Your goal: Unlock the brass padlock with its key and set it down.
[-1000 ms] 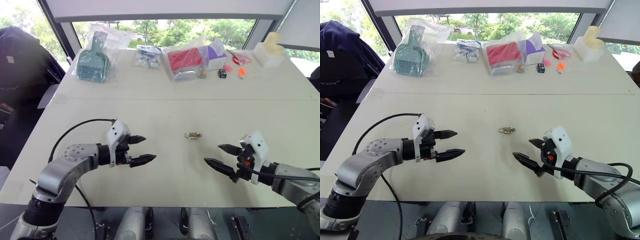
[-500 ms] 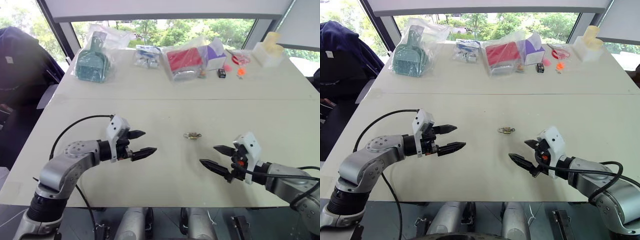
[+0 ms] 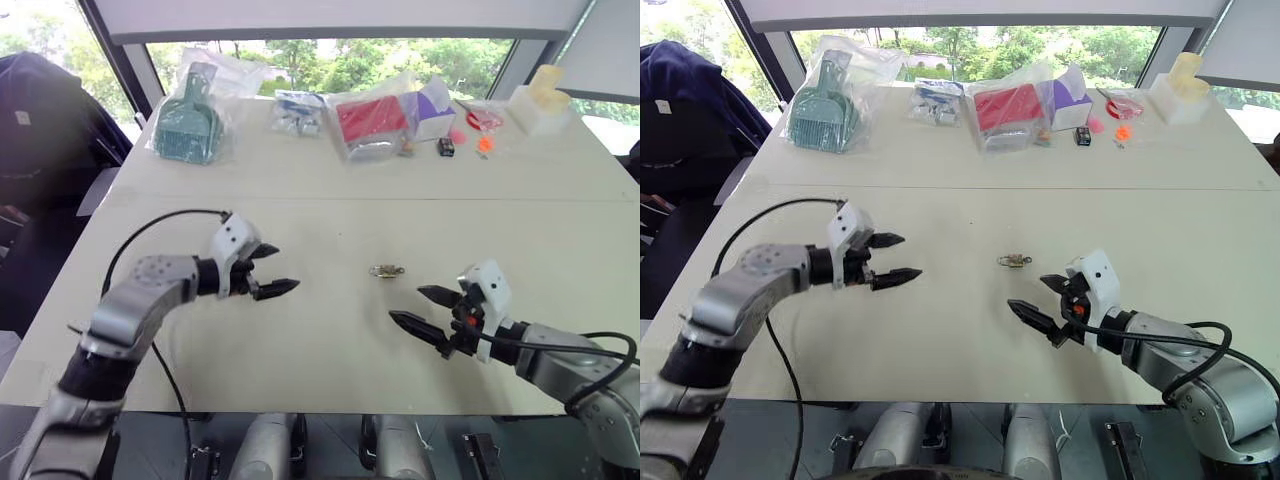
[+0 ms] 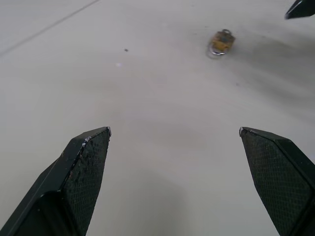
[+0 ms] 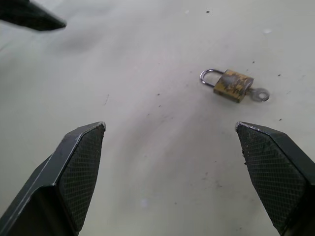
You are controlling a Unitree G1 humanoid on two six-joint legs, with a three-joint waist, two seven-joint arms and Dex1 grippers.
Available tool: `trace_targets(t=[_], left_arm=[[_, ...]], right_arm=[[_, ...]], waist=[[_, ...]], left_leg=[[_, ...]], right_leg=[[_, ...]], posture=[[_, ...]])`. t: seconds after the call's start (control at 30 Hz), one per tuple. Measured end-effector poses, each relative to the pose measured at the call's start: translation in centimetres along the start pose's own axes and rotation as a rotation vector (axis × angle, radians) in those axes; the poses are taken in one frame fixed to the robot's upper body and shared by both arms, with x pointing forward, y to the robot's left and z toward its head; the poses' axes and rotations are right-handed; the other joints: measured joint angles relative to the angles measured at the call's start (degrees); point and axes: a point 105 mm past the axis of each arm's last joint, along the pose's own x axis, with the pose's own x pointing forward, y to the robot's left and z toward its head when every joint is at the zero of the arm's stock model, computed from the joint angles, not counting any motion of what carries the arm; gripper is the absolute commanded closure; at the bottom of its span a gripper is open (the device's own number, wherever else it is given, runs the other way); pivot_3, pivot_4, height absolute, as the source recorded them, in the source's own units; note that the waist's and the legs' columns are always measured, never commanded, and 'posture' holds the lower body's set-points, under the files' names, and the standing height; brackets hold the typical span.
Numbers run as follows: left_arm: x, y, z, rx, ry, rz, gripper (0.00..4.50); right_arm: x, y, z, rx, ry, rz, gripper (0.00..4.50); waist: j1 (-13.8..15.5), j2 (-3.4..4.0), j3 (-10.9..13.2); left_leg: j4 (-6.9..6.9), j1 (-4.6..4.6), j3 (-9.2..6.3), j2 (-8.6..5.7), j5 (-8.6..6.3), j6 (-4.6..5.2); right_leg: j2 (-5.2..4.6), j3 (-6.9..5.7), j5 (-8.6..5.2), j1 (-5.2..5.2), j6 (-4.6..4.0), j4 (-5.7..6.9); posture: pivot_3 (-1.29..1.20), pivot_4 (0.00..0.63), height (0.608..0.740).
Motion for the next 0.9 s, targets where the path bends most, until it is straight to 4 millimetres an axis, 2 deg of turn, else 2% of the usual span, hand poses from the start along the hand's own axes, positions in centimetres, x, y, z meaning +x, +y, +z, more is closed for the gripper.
trace_targets(t=[0.1,0.17,0.3,0.37,0.43,0.5,0.57,0.67,0.9], left_arm=[[2.2,0.3,2.8,0.122,0.012,-0.160,0.12],[4.4,-0.3,3.8,0.208,0.051,-0.285,0.12],[8.8,-1.7,4.0,0.334,0.113,-0.443,0.12],[11.5,-2.4,4.4,0.372,0.144,-0.472,0.12],[13.2,-3.2,4.6,0.384,0.178,-0.502,0.12],[14.7,-3.9,4.4,0.370,0.221,-0.505,0.12],[16.1,-3.9,3.6,0.347,0.270,-0.435,0.12],[17.2,-4.1,2.2,0.300,0.315,-0.379,0.12],[17.9,-4.5,2.4,0.315,0.321,-0.357,0.12]], right_arm=[[-0.4,-1.3,0.4,-0.020,-0.001,-0.063,0.12],[-0.7,-2.0,0.2,-0.029,0.005,-0.112,0.12],[-1.1,-3.0,-0.3,-0.019,-0.006,-0.209,0.12],[-1.4,-3.4,-0.7,0.000,-0.023,-0.257,0.12],[-1.5,-3.4,-0.9,0.012,-0.032,-0.283,0.12],[-1.7,-3.4,-1.2,0.025,-0.041,-0.306,0.12],[-1.8,-3.2,-1.4,0.028,-0.049,-0.333,0.12],[-2.0,-2.9,-1.3,0.033,-0.079,-0.369,0.12],[-2.1,-3.1,-0.8,0.043,-0.127,-0.416,0.12]], waist=[[0.2,0.00,0.0],[0.1,-0.01,0.0],[0.0,-0.07,0.0],[0.1,-0.11,0.0],[0.0,-0.12,0.0],[-0.2,-0.12,0.1],[-0.1,-0.14,0.1],[-0.1,-0.16,0.1],[0.0,-0.16,0.1]], left_leg=[[0.00,-0.02,0.04,-0.06,0.06,0.05],[0.00,-0.01,0.07,-0.07,0.09,0.03],[0.02,-0.04,0.09,-0.06,0.02,0.18],[0.14,-0.08,0.04,-0.05,-0.04,0.30],[0.23,-0.10,0.03,-0.04,-0.12,0.43],[0.26,-0.09,0.05,-0.04,-0.16,0.50],[0.26,-0.09,0.01,-0.02,-0.16,0.50],[0.27,-0.11,0.00,-0.01,-0.16,0.50],[0.35,-0.07,-0.02,-0.02,-0.17,0.52]], right_leg=[[-0.01,-0.01,0.00,0.03,0.01,-0.02],[-0.02,0.00,0.00,0.08,0.01,-0.04],[-0.03,0.00,-0.01,0.06,0.02,-0.05],[-0.01,-0.01,0.00,0.06,0.03,-0.02],[-0.02,-0.01,0.00,0.07,0.04,-0.01],[-0.03,0.01,0.00,0.07,0.05,-0.01],[-0.02,0.00,-0.01,0.07,0.07,0.00],[-0.02,0.00,-0.02,0.02,0.10,0.05],[-0.07,0.00,-0.02,0.14,0.08,0.01]], posture=[[0.00,0.150,0.735],[0.00,0.150,0.735],[0.00,0.150,0.735],[0.00,0.150,0.735],[0.00,0.150,0.735],[0.00,0.150,0.735],[0.00,0.150,0.735],[0.00,0.150,0.735],[0.00,0.150,0.735]])
